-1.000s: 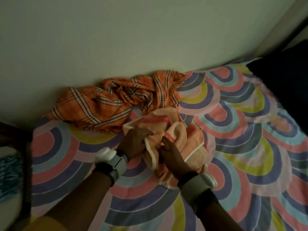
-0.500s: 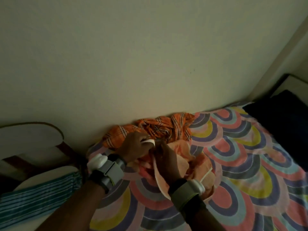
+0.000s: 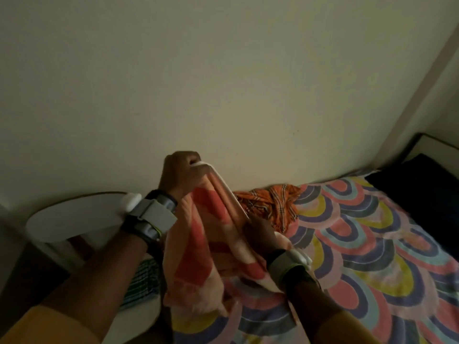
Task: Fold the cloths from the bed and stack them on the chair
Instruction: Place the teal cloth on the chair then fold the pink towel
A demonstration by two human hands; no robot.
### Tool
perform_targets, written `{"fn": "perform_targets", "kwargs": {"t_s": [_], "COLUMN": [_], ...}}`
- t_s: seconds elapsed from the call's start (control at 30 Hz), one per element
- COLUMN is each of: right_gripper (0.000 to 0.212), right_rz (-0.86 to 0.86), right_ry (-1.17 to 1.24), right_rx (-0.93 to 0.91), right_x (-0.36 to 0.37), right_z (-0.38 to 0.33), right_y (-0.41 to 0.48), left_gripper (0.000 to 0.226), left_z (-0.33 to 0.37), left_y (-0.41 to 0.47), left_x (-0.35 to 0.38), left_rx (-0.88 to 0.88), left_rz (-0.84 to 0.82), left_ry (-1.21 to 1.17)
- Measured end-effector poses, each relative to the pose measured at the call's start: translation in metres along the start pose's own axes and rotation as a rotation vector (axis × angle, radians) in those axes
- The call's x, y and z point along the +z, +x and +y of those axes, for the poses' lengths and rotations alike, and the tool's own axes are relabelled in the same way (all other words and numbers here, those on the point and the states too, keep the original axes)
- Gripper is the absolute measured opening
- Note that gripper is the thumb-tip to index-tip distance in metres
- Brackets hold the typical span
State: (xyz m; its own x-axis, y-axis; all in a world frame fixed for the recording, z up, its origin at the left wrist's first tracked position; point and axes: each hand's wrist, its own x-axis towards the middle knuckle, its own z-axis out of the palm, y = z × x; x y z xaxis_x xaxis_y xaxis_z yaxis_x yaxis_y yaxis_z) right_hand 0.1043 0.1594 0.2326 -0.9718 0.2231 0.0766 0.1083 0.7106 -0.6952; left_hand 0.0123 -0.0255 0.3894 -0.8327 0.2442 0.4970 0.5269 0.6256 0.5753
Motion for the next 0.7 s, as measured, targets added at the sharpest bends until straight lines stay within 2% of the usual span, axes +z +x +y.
{"fn": "perform_targets", "kwargs": {"t_s": [0.1, 0.17, 0.2, 0.23, 0.33, 0.37, 0.4, 0.47, 0.53, 0.6, 0.7], "right_gripper": [0.03, 0.034, 0.036, 0.034, 0.025, 0.023, 0.021, 0.02, 0.025, 0.026, 0.037], "right_rz": [-0.066, 0.021, 0.074, 0.114, 0.079, 0.023, -0.025, -0.097, -0.162, -0.278, -0.359], "right_ry": [-0.07, -0.065, -0.034, 0.0, 0.033, 0.031, 0.043, 0.086, 0.118, 0.146, 0.022], "right_rx": [0.156, 0.164, 0.113, 0.047, -0.227, -0.293, -0.336, -0.379, -0.356, -0.305, -0.191], "right_x": [-0.004, -0.018, -0.026, -0.035, -0.049, -0.048, -0.046, -0.046, -0.047, -0.042, -0.015], "right_z": [0.037, 0.034, 0.021, 0.001, -0.08, -0.103, -0.118, -0.128, -0.116, -0.088, -0.035], "right_y": [-0.016, -0.016, -0.01, -0.004, 0.013, 0.015, 0.018, 0.023, 0.022, 0.014, -0.003], "left_gripper": [0.04, 0.032, 0.026, 0.025, 0.071, 0.077, 0.073, 0.05, 0.04, 0.031, 0.019], "left_z": [-0.021, -0.039, -0.041, -0.042, -0.023, -0.018, -0.017, -0.019, -0.025, -0.026, -0.019], "left_y": [0.007, 0.003, 0.0, -0.009, -0.041, -0.049, -0.052, -0.054, -0.054, -0.053, -0.05], "left_x": [-0.037, -0.056, -0.058, -0.054, -0.021, -0.008, 0.001, 0.004, -0.006, -0.015, -0.025], "left_rx": [-0.172, -0.264, -0.277, -0.266, -0.089, -0.042, -0.017, 0.008, 0.012, 0.015, -0.062], "left_rz": [0.218, 0.297, 0.271, 0.188, -0.303, -0.421, -0.469, -0.378, -0.293, -0.256, -0.147], "left_ry": [0.004, -0.004, -0.022, -0.043, -0.13, -0.139, -0.13, -0.081, -0.04, -0.033, -0.086]}}
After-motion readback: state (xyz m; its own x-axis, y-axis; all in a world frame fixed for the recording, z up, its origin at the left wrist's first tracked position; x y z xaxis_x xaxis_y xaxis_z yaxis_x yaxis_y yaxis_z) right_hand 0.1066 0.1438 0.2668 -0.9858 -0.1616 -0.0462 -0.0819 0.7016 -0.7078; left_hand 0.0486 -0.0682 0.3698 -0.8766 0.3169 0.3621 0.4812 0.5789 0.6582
